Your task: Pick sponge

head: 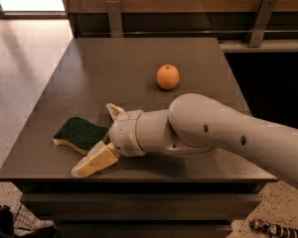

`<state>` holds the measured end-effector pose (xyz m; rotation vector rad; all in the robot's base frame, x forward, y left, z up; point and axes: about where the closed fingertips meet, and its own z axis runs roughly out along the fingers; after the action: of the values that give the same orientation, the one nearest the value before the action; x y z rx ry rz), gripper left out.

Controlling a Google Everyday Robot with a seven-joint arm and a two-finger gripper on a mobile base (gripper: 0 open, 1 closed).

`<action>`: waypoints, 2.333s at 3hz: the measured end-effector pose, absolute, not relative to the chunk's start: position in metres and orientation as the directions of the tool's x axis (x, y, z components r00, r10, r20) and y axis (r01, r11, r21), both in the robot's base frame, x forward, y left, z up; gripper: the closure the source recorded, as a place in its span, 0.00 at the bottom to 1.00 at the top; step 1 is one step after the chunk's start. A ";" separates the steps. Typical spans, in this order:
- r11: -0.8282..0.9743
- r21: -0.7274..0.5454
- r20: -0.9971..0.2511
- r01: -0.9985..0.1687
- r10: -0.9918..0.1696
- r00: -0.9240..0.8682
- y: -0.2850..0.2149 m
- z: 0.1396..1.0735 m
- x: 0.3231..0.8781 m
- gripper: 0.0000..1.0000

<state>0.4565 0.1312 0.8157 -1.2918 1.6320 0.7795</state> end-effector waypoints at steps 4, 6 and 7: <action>0.245 -0.055 -0.914 -0.968 -0.402 -0.049 0.140 0.817 0.452 0.88; 0.222 -0.057 -0.911 -0.973 -0.411 -0.040 0.143 0.825 0.450 1.00; 0.195 -0.077 -0.903 -0.978 -0.430 -0.015 0.137 0.853 0.449 1.00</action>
Offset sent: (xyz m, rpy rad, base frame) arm -0.0003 0.0043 -0.0035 0.0128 0.0023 0.0057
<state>0.4493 0.1366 0.8525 -1.3715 1.5910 0.7836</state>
